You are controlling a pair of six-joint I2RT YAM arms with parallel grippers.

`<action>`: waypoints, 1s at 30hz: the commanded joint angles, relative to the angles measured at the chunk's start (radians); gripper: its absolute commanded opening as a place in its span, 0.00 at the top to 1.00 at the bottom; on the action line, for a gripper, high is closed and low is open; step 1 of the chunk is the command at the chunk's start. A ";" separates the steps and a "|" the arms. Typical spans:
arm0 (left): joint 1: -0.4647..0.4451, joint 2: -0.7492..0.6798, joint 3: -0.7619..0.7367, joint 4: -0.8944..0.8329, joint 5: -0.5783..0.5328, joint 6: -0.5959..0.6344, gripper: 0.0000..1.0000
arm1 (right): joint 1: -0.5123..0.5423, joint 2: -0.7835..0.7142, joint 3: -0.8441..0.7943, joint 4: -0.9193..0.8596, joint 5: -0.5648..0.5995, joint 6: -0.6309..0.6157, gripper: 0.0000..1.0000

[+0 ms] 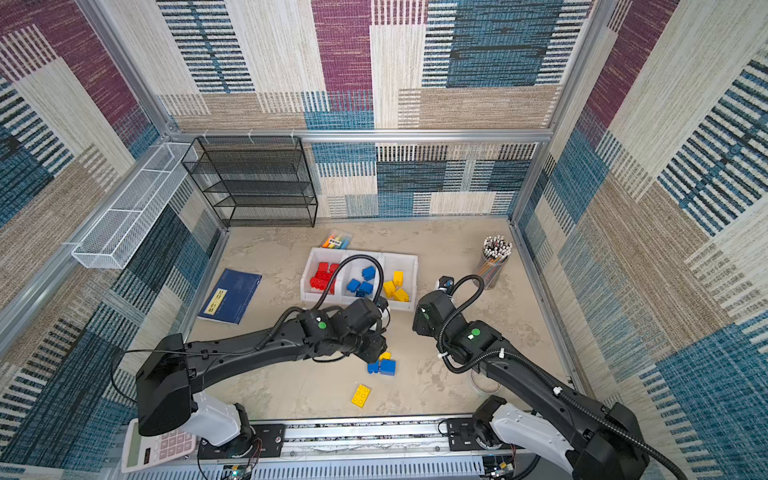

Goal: Sort the legos into containers by color
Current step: 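Carry the yellow brick into the yellow compartment and release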

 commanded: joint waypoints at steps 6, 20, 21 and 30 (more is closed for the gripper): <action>0.168 0.248 0.337 -0.025 0.073 0.168 0.51 | 0.000 -0.025 0.013 -0.030 0.022 0.008 0.29; 0.261 0.704 0.876 -0.083 0.185 0.180 0.51 | 0.000 -0.004 0.037 -0.044 0.003 -0.028 0.29; 0.266 0.717 0.887 -0.072 0.194 0.176 0.50 | 0.000 -0.002 0.040 -0.045 0.002 -0.031 0.29; 0.284 0.717 0.852 0.002 0.252 0.134 0.36 | -0.002 0.001 0.041 -0.048 0.005 -0.033 0.27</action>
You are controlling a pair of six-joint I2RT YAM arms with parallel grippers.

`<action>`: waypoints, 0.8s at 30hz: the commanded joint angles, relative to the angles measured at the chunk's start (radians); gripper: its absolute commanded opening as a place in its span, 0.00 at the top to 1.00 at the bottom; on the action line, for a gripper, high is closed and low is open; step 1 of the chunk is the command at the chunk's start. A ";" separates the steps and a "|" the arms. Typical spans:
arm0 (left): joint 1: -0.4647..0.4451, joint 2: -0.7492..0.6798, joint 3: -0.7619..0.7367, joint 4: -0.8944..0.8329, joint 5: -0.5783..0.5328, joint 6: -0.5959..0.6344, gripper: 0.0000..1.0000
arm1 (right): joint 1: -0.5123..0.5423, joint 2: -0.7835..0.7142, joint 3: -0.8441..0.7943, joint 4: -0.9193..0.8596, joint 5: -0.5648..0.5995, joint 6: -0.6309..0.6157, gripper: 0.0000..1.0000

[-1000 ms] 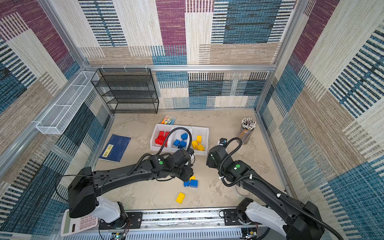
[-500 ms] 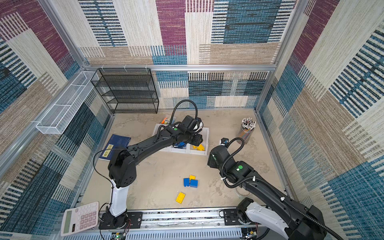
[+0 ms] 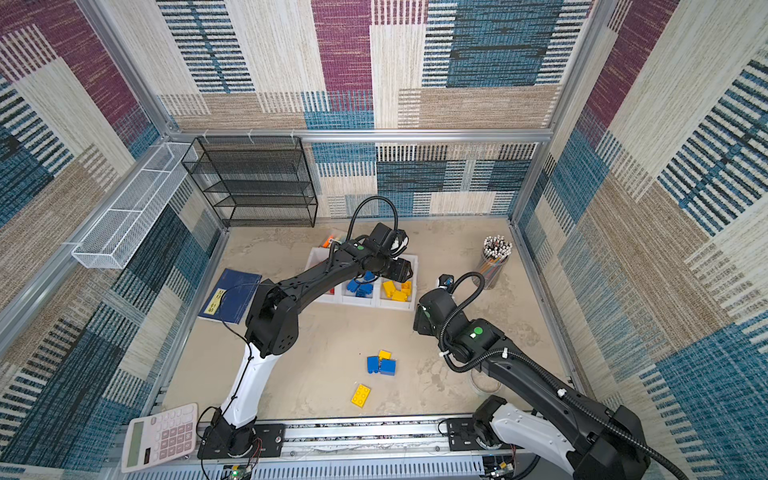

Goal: Sort the legos into containers by color
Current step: 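Carry the yellow brick into the yellow compartment and release, then withdraw the left gripper while the right gripper moves over the yellow 2x2 brick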

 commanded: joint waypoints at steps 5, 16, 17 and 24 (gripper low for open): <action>0.005 -0.096 -0.106 0.066 0.030 -0.011 0.36 | -0.001 -0.008 0.019 -0.009 0.007 -0.003 0.27; 0.055 -0.588 -0.702 0.197 -0.057 -0.060 0.36 | 0.000 -0.009 0.013 -0.005 -0.071 -0.018 0.28; 0.063 -0.643 -0.763 0.202 -0.072 -0.064 0.35 | 0.000 0.001 0.010 -0.002 -0.089 -0.017 0.29; 0.108 -1.002 -1.104 0.176 -0.176 -0.124 0.34 | 0.143 0.089 0.017 0.008 -0.111 0.062 0.30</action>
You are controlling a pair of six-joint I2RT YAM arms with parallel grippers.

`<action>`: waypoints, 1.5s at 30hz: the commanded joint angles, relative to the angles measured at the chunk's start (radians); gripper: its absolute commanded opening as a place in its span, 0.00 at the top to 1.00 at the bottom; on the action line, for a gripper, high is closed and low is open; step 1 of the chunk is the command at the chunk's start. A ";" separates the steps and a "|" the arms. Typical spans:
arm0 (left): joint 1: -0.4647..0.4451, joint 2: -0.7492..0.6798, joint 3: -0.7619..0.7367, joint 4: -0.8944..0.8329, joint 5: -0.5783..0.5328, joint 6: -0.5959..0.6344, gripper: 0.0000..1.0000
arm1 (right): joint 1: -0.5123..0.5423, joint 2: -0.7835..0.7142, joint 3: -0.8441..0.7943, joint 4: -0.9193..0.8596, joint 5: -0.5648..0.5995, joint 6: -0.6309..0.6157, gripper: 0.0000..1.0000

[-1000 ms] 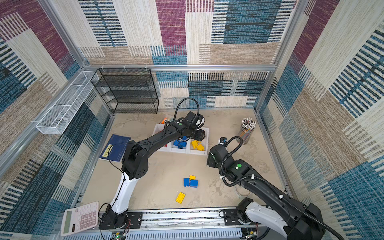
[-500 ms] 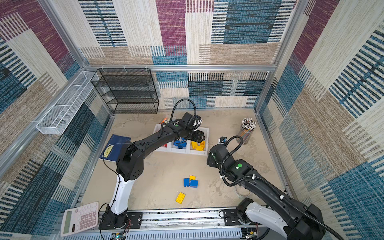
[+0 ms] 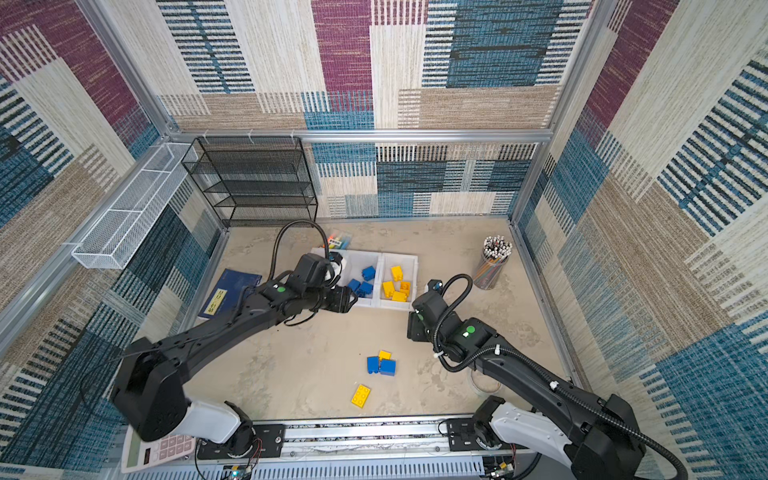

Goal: Sort the legos into containers by color
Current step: 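Withdraw the left gripper while the right gripper moves over the yellow 2x2 brick, then lower the right gripper onto the yellow 2x2 brick and grasp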

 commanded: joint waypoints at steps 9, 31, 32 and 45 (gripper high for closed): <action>0.022 -0.492 -0.386 -0.050 -0.171 -0.155 0.33 | 0.339 0.183 0.032 0.013 0.013 0.236 0.30; 0.023 -0.833 -0.583 -0.189 -0.175 -0.284 0.33 | 0.597 0.579 0.258 -0.078 0.023 0.343 0.28; 0.024 -0.835 -0.585 -0.192 -0.176 -0.286 0.33 | 0.601 0.593 0.266 -0.083 0.021 0.340 0.28; 0.023 -0.835 -0.600 -0.179 -0.169 -0.289 0.33 | 0.610 0.641 0.269 -0.134 0.009 0.363 0.28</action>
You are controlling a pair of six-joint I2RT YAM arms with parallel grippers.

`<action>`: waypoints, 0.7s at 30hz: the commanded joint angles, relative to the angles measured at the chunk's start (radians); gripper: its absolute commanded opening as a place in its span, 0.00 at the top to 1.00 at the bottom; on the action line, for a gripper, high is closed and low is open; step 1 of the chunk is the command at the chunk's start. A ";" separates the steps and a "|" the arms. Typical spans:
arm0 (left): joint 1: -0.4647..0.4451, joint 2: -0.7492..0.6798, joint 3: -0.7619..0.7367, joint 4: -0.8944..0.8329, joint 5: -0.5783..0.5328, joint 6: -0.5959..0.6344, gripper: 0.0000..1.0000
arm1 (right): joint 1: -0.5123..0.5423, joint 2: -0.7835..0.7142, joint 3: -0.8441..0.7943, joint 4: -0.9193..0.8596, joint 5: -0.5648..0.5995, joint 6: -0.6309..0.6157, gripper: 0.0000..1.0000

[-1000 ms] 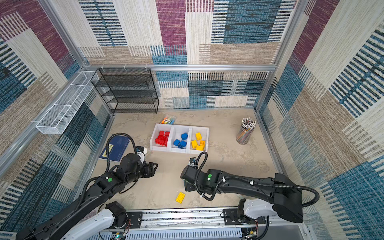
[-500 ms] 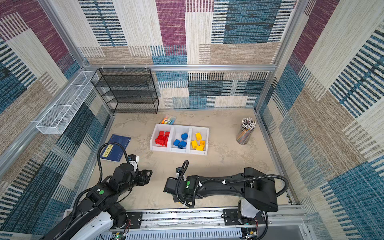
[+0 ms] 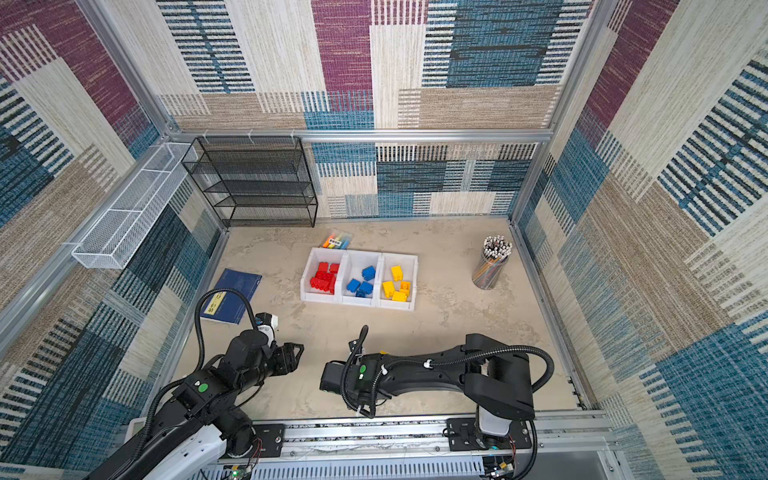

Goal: Sort the legos into containers by color
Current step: 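Lower the right gripper onto the yellow 2x2 brick and grasp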

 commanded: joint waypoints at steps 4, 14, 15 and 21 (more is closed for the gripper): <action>-0.001 0.001 -0.004 0.002 0.009 -0.017 0.33 | 0.002 -0.023 -0.033 -0.008 -0.003 0.038 0.29; -0.001 0.002 -0.011 0.011 0.016 -0.026 0.33 | 0.002 -0.037 -0.087 0.102 -0.040 0.047 0.43; -0.001 0.002 -0.011 0.008 0.017 -0.026 0.33 | 0.003 -0.040 -0.096 0.113 -0.044 0.050 0.46; 0.000 0.002 -0.010 0.007 0.020 -0.030 0.33 | 0.002 -0.049 -0.112 0.127 -0.028 0.064 0.59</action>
